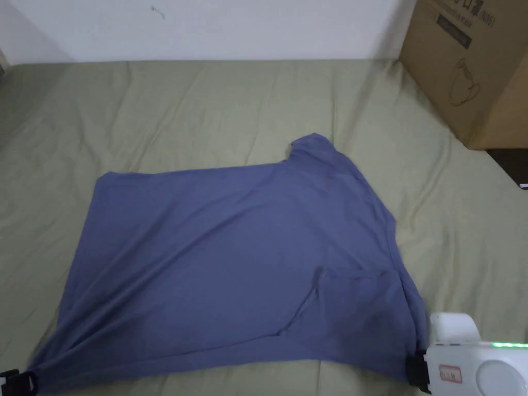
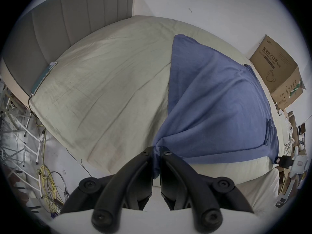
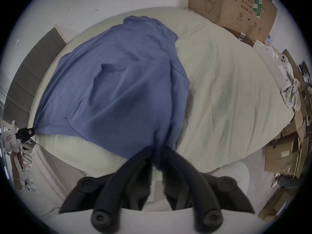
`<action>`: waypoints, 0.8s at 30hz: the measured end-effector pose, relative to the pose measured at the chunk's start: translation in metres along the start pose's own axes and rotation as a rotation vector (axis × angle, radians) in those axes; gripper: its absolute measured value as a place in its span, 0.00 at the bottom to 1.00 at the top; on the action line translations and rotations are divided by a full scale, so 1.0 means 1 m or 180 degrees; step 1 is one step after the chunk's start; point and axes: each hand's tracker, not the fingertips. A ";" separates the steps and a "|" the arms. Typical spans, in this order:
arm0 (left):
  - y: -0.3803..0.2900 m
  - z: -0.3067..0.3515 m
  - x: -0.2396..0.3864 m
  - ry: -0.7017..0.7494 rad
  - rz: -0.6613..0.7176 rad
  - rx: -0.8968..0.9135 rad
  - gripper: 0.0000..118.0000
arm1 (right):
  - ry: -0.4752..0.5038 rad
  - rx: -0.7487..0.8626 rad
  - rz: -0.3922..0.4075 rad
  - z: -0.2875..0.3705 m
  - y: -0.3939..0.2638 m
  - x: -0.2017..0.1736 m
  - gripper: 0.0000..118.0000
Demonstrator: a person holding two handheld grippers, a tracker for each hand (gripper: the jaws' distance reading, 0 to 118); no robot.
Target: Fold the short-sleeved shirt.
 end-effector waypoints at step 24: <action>0.132 -0.026 0.026 -0.0080 -0.0075 0.0168 0.06 | 0.0576 0.0550 -0.0603 0.019 0.141 0.016 0.03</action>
